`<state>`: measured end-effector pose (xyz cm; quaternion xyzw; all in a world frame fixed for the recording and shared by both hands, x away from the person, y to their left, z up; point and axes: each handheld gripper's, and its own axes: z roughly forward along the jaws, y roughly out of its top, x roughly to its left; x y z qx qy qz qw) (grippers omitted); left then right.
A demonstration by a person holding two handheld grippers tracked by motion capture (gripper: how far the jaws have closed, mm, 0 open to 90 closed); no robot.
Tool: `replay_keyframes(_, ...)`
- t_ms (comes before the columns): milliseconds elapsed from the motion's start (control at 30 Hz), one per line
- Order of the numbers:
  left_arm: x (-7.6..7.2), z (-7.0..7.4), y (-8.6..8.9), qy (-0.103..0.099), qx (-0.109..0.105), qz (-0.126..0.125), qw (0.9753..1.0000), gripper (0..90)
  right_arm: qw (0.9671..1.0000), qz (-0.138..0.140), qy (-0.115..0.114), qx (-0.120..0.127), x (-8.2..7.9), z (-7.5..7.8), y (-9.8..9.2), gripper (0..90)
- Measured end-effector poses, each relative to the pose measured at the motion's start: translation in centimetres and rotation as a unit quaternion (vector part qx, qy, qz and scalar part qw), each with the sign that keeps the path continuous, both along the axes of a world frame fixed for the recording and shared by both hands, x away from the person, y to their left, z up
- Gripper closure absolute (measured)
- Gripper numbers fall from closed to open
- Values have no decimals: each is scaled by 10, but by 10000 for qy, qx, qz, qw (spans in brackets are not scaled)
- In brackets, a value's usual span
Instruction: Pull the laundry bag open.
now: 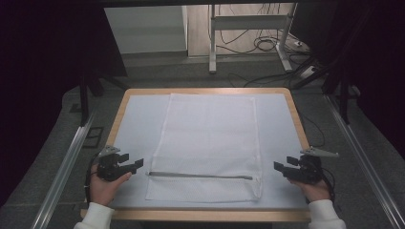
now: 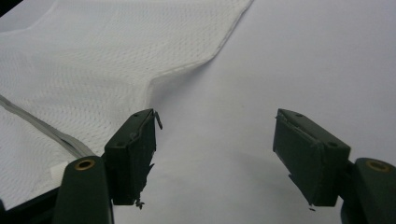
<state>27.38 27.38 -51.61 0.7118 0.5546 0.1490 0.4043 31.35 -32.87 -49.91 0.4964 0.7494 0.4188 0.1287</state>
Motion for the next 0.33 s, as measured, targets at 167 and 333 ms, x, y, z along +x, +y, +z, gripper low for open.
replay_keyframes(167, -1, 1, 0, -34, -33, 1, 10000, 289, 9999, 105, -68, -9, 0, 1, 5, 260)
replay_keyframes(333, -2, 1, 0, -84, 11, 55, 9999, 301, 9999, 106, -47, 18, 1, 1, 5, 237)
